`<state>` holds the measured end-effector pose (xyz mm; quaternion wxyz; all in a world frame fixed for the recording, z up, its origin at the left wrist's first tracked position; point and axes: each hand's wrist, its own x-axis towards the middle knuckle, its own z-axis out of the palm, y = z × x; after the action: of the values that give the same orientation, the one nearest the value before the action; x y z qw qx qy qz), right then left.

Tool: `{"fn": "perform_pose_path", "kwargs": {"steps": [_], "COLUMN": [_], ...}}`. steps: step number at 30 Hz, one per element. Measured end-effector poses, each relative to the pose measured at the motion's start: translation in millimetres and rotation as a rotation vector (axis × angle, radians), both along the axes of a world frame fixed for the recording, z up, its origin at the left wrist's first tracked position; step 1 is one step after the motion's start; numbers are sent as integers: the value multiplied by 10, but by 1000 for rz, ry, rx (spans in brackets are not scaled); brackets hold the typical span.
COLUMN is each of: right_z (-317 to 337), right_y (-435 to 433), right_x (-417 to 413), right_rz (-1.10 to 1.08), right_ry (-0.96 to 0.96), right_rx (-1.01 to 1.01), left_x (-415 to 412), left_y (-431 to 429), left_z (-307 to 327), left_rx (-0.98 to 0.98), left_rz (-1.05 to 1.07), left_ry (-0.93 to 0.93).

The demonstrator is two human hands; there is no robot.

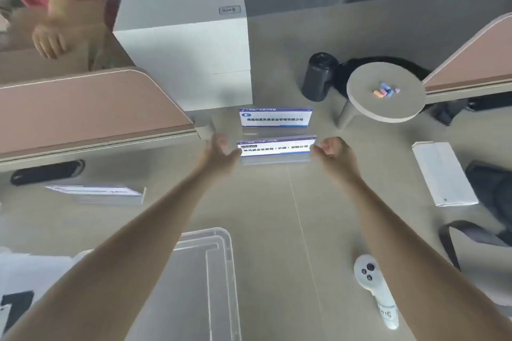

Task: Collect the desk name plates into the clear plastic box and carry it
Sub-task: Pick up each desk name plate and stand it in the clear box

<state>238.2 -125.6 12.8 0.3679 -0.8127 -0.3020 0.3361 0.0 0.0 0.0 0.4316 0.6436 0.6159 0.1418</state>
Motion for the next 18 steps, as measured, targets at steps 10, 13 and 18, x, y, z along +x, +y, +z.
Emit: {"fn": "perform_pose_path", "kwargs": {"steps": [10,13,18], "right_z": [-703,-827,-891], "right_y": [475,515,559], "right_x": [351,400,363], "right_rz": [123,167,143], "right_ry": [232,260,256], "right_rx": [91,108,178], "left_x": [160,210,231], "left_y": [181,214,215], "left_z": [-627,-732,-771], "left_rx": [-131,-130,-105], "left_rz": [40,48,-20], "left_ry": [-66,-10,-1]}}
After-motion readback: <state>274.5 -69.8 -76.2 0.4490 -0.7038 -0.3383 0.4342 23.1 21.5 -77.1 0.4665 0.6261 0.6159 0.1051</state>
